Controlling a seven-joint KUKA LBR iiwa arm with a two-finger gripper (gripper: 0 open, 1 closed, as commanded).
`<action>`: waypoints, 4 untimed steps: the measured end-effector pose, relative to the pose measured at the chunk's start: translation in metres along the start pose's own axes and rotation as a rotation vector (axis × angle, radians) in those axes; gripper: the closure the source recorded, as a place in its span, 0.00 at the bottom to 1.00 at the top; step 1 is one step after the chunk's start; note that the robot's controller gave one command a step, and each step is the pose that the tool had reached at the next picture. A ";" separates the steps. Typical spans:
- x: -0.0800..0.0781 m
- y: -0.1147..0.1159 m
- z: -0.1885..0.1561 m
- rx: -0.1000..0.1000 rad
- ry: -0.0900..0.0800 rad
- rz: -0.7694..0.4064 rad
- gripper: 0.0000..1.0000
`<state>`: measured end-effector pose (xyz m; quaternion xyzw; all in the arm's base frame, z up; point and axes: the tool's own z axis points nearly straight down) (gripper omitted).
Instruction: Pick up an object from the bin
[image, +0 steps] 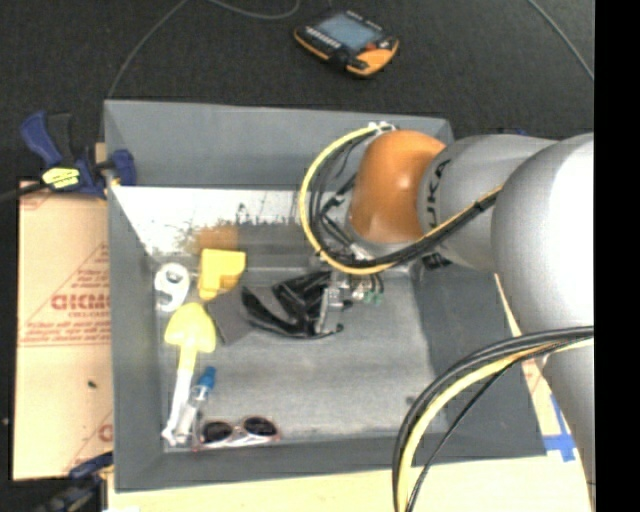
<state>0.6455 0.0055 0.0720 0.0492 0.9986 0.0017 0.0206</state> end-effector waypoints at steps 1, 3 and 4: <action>0.029 -0.039 -0.014 0.014 0.004 -0.084 0.00; 0.025 -0.021 0.003 0.015 0.002 -0.085 0.00; 0.023 0.054 -0.009 -0.004 -0.020 -0.031 1.00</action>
Offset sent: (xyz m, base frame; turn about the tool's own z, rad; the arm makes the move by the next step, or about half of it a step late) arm -0.0008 0.0055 0.0690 -0.0211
